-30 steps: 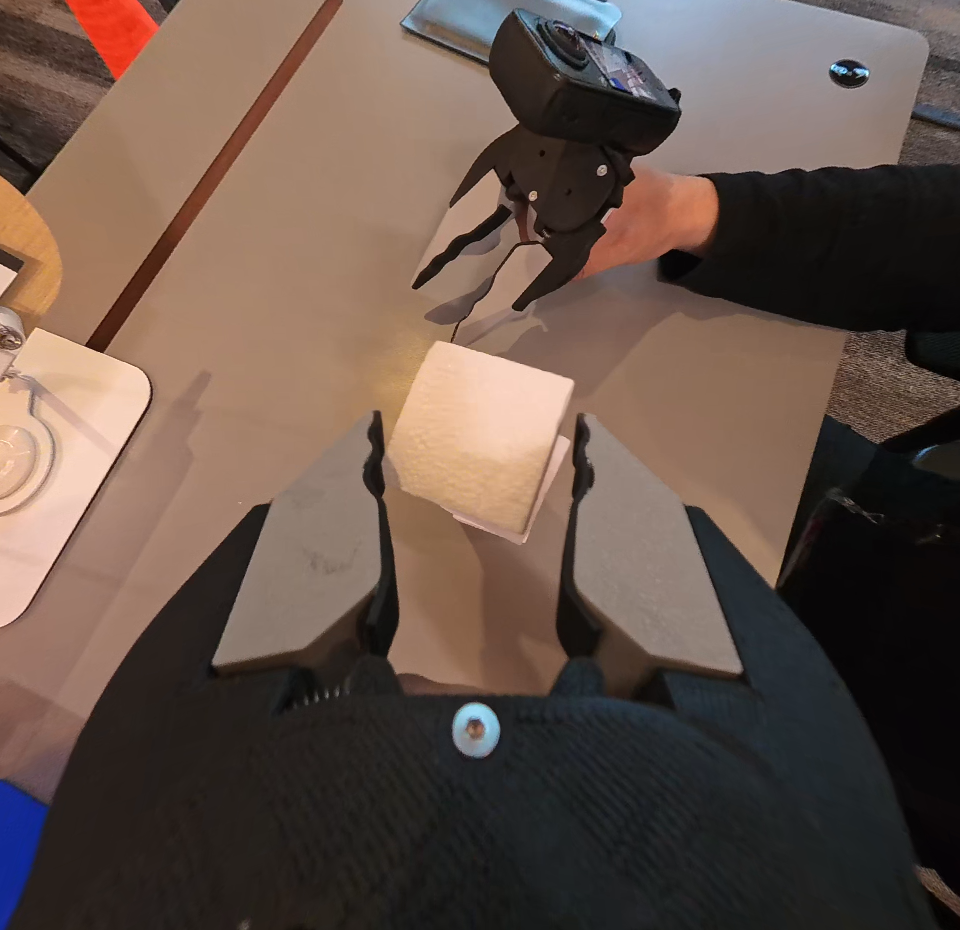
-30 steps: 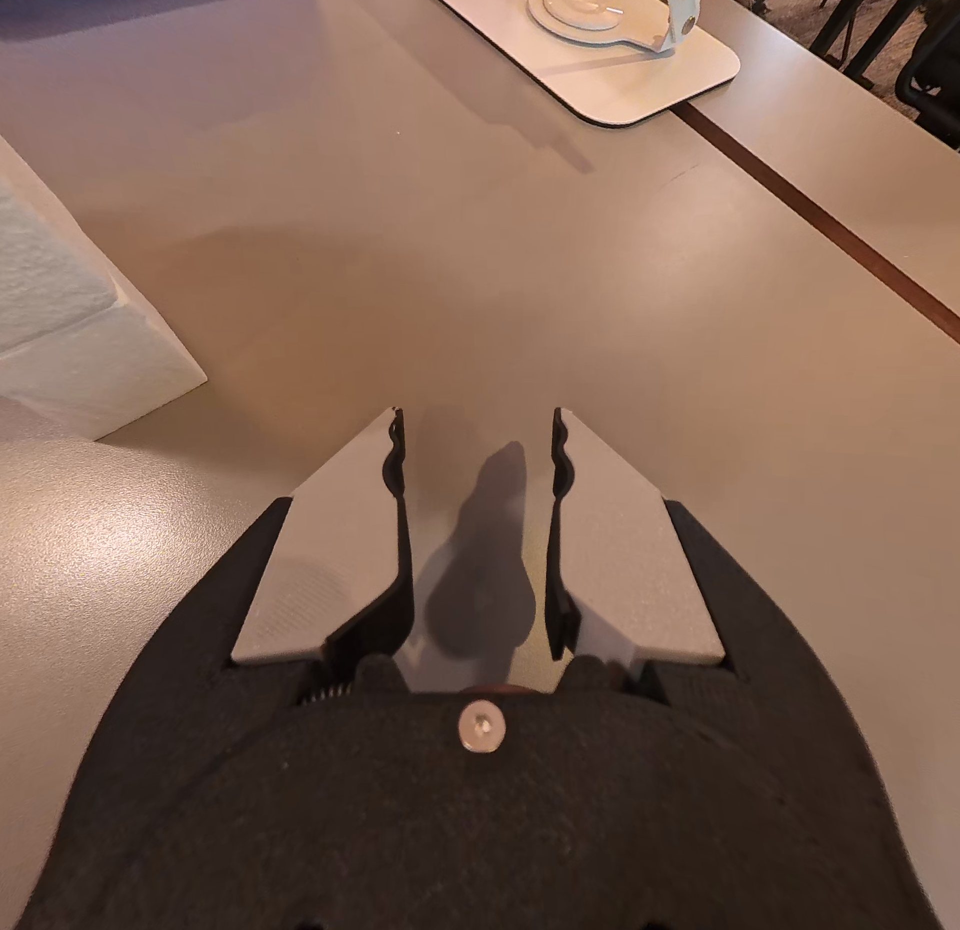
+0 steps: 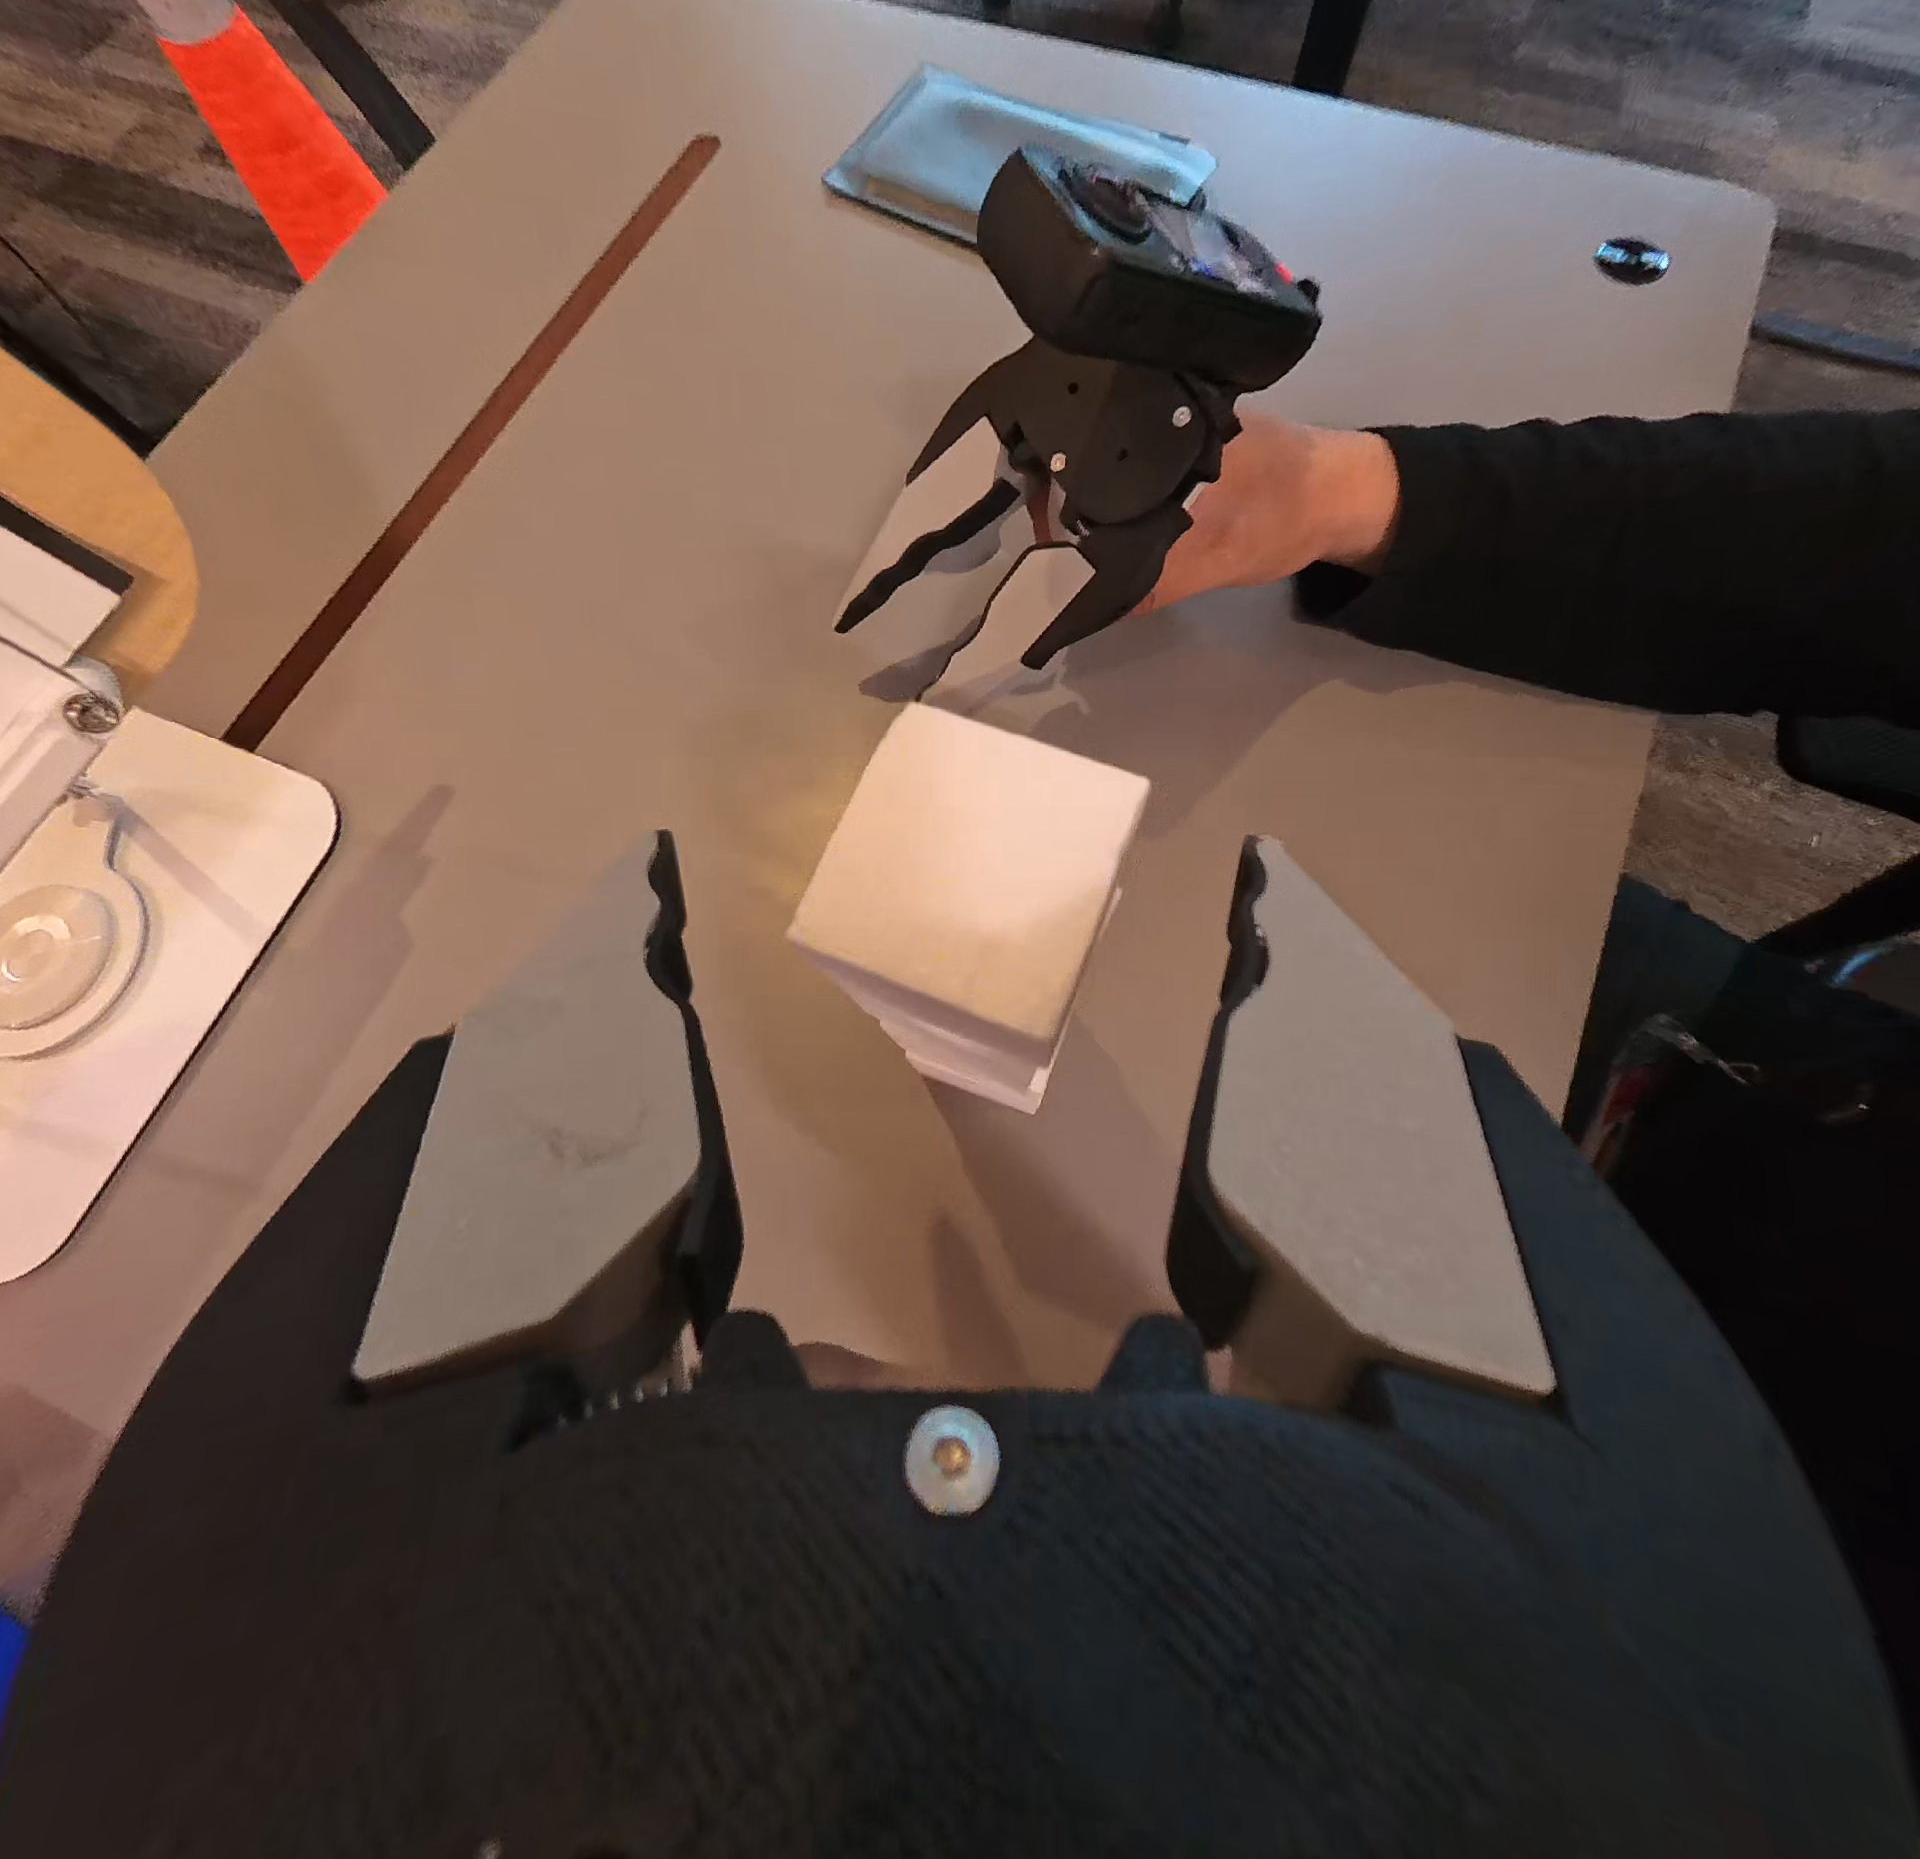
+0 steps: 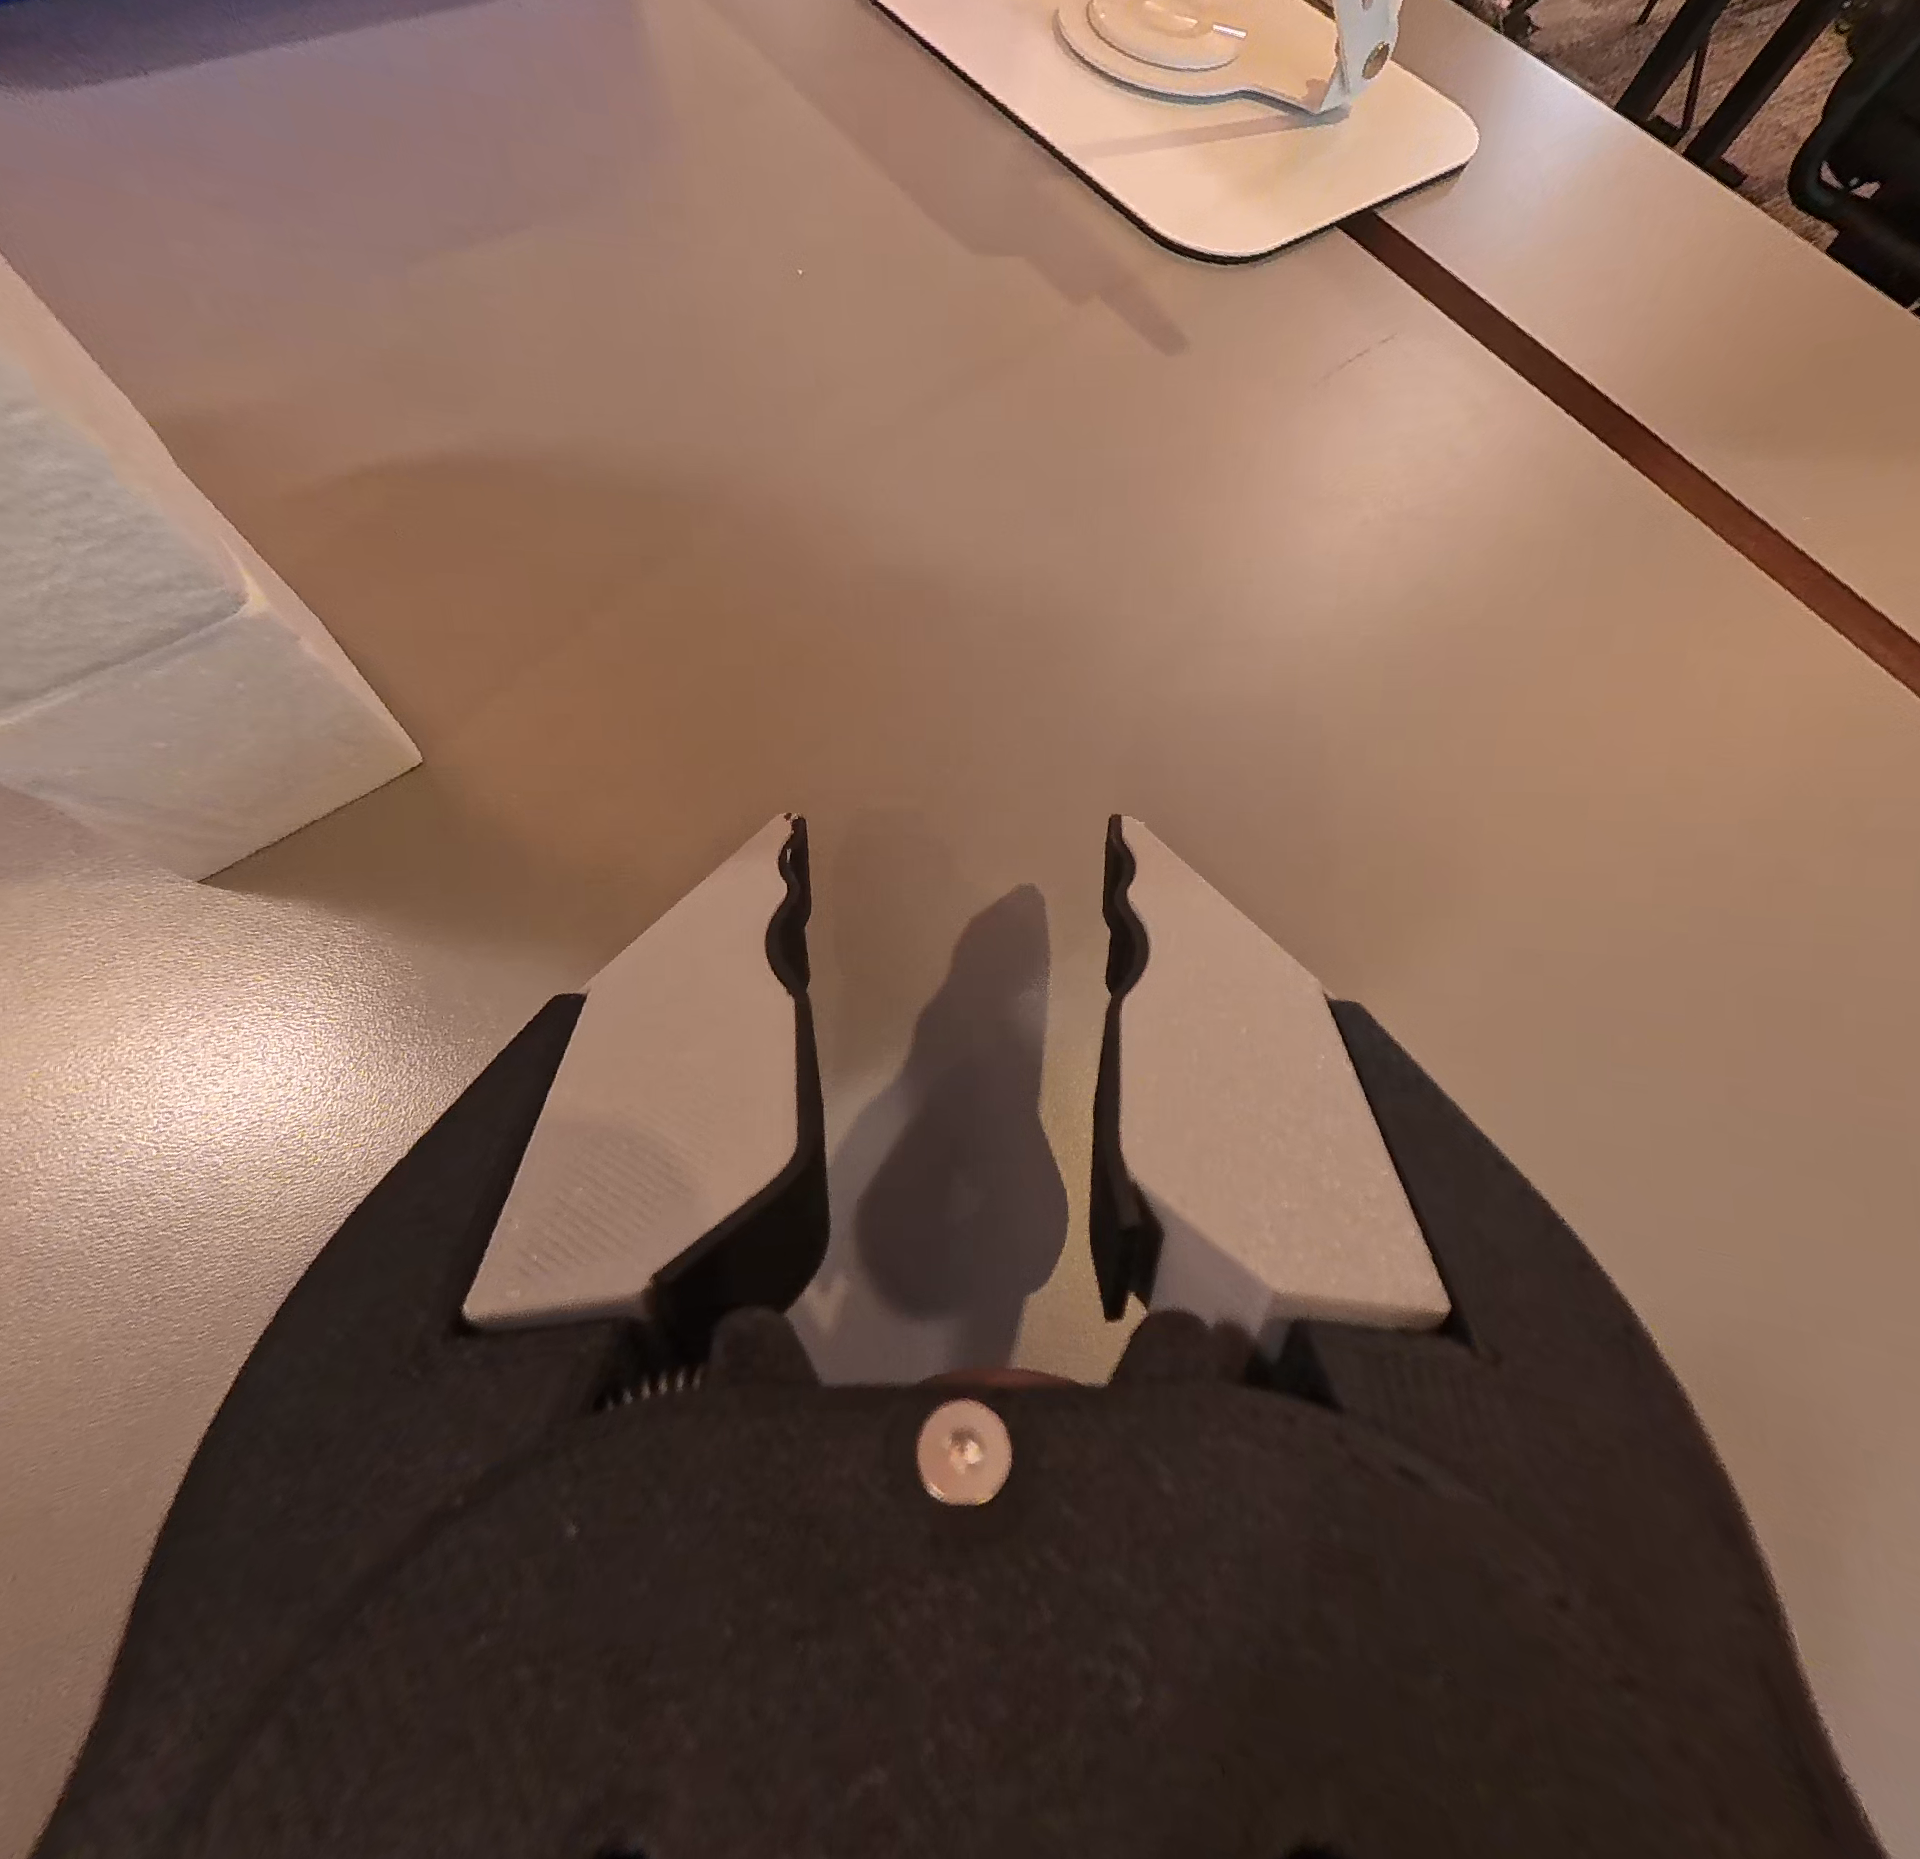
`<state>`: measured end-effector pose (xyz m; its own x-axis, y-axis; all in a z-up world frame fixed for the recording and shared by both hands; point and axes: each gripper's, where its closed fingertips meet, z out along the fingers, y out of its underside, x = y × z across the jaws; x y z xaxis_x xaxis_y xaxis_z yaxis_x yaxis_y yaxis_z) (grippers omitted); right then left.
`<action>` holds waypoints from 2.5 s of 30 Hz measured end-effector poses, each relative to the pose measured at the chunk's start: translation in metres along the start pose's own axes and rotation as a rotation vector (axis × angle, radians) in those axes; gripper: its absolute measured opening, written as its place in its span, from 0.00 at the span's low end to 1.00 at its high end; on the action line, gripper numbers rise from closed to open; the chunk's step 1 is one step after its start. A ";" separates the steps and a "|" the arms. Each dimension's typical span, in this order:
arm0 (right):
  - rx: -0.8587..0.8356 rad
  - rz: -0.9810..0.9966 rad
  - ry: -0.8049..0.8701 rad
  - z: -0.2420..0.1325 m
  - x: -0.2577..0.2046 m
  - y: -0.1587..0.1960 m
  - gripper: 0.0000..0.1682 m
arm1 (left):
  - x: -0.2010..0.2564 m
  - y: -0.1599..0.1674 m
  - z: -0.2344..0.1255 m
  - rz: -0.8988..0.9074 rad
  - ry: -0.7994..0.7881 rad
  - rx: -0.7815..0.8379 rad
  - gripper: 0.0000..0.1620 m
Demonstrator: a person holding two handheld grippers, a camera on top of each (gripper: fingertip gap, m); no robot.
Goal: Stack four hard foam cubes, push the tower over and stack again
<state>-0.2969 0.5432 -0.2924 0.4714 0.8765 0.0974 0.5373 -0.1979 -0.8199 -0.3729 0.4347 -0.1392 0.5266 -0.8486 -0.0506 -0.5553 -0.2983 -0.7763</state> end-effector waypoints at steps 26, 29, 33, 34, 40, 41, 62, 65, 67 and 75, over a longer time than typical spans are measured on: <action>-0.022 0.003 0.003 0.002 0.001 0.005 0.32 | -0.065 0.138 0.000 -0.325 -0.129 0.261 0.48; -0.026 -0.002 0.005 0.003 0.000 0.006 0.32 | -0.089 0.157 0.006 -0.342 -0.300 0.195 0.32; -0.030 -0.007 0.009 0.003 -0.001 0.006 0.32 | -0.121 0.184 0.027 -0.362 -0.515 0.048 0.09; -0.032 -0.008 0.012 0.003 -0.001 0.007 0.32 | -0.126 0.187 0.034 -0.345 -0.543 0.005 0.01; -0.001 -0.021 0.040 -0.001 -0.002 -0.002 0.30 | -0.151 0.185 0.034 -0.122 -0.833 -0.128 0.00; 0.017 -0.019 0.037 -0.003 -0.005 -0.006 0.29 | -0.150 0.183 0.032 -0.098 -0.854 -0.123 0.00; 0.309 -0.381 -0.293 -0.054 -0.121 -0.063 0.02 | -0.150 0.173 0.012 -0.104 -0.922 -0.007 0.00; 0.295 -0.399 -0.309 -0.051 -0.128 -0.060 0.00 | -0.152 0.173 0.006 -0.139 -0.930 0.021 0.00; 0.307 -0.396 -0.306 -0.050 -0.130 -0.063 0.00 | -0.153 0.171 0.002 -0.162 -0.922 0.053 0.00; 0.472 -0.306 -0.277 -0.055 -0.141 -0.098 0.00 | -0.153 0.147 -0.049 -0.253 -0.960 0.268 0.00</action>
<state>-0.3780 0.4147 -0.1952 0.1127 0.9565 0.2690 0.2225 0.2396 -0.9450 -0.5667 0.4998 -0.2148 0.9661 -0.0324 -0.2560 -0.2569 -0.2129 -0.9427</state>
